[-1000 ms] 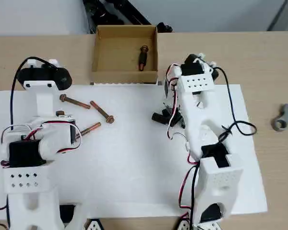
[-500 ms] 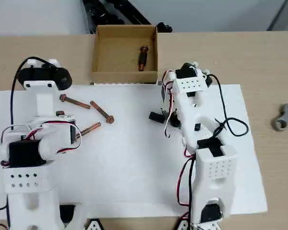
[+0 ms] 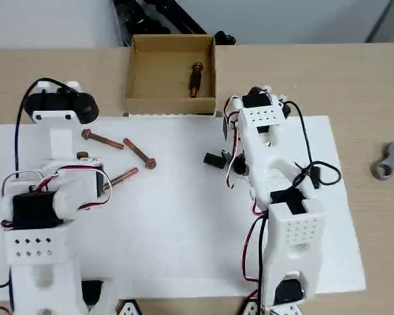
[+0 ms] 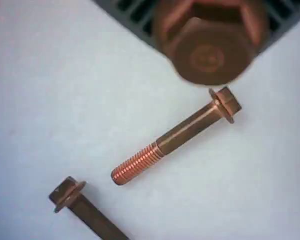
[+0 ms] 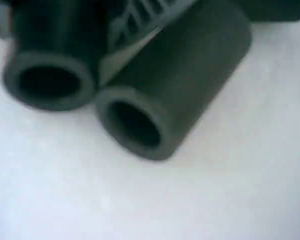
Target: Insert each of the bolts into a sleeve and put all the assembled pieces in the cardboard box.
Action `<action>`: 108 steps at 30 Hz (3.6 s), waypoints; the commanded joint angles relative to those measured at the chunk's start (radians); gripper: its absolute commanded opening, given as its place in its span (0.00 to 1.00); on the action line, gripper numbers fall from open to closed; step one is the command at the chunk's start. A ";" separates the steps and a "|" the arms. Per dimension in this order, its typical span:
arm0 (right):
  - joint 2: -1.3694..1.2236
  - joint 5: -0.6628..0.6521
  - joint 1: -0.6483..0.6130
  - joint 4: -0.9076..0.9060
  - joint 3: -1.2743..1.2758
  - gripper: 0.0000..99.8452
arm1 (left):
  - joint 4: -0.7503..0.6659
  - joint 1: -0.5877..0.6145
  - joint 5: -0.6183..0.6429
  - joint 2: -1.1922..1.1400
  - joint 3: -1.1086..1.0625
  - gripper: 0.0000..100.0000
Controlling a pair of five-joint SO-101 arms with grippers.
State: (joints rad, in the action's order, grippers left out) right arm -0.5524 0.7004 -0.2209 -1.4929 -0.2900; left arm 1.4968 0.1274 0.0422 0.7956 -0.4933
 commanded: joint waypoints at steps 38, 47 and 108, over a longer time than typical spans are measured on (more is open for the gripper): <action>1.613 -0.799 0.084 0.030 0.166 0.01 | -0.206 -0.003 0.035 0.031 0.010 0.00; 2.210 -0.775 0.153 0.455 1.014 0.00 | -0.404 -0.063 0.103 0.029 0.005 0.00; 2.367 -0.651 -0.179 1.063 1.814 0.00 | -0.311 -0.700 0.104 -0.103 0.544 0.00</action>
State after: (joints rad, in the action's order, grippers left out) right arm 1.8075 0.0391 -0.3882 -0.4526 1.5328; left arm 1.1715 -0.5677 0.1603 0.7173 -0.0468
